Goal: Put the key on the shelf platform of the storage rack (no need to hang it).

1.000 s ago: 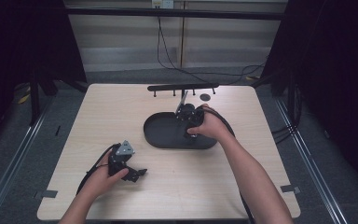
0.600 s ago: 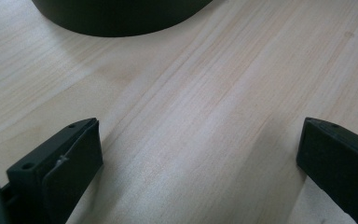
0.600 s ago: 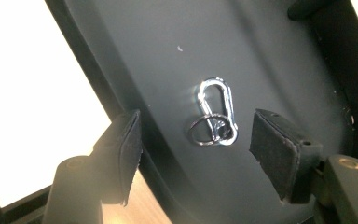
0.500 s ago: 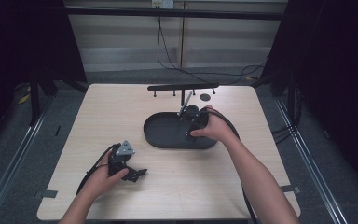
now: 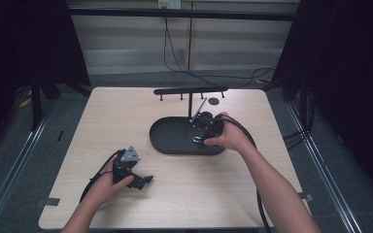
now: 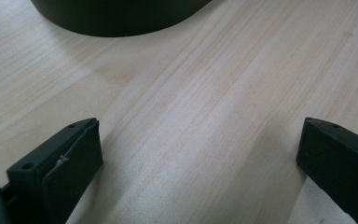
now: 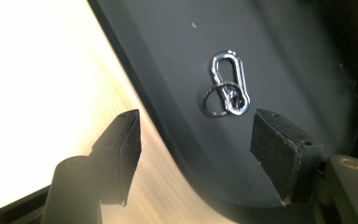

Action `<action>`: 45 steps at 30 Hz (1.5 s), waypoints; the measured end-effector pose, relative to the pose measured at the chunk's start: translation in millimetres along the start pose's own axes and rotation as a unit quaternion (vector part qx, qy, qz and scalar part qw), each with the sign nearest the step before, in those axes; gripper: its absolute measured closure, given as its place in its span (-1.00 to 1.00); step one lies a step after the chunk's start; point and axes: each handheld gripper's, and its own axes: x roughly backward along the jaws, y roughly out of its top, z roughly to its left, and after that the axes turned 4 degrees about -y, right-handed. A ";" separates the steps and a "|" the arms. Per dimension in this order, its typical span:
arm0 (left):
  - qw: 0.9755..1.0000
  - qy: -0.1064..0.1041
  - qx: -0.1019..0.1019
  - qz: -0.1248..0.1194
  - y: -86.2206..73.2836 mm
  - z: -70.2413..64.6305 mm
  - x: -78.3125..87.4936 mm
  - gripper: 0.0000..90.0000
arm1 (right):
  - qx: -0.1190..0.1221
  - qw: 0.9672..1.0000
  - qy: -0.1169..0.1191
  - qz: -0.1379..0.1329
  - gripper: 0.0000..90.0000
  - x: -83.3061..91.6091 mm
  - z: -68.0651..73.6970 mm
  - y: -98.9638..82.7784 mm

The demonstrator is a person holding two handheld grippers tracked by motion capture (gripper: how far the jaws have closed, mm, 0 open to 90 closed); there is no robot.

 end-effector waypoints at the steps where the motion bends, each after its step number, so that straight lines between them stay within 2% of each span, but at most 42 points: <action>1: 1.000 0.000 0.000 0.000 0.0 -0.1 0.0 -1.00 | -0.001 1.000 0.000 0.001 -0.26 1.0 0.3 -1.6; 21: 1.000 -0.005 0.002 0.000 -0.6 -0.9 0.2 -1.00 | 0.001 1.000 0.005 -0.008 -0.26 10.6 6.7 -31.0; 31: 1.000 -0.005 0.001 0.001 -0.6 -0.8 0.3 -1.00 | -0.006 1.000 0.008 -0.019 -0.27 15.9 6.7 -45.8; 38: 1.000 -0.005 0.001 0.001 -0.6 -0.9 0.2 -1.00 | -0.011 1.000 0.011 -0.017 -0.28 14.9 9.3 -57.7; 45: 1.000 -0.005 0.002 0.001 -0.6 -0.9 0.2 -1.00 | -0.005 1.000 0.011 -0.013 -0.29 19.2 15.2 -68.4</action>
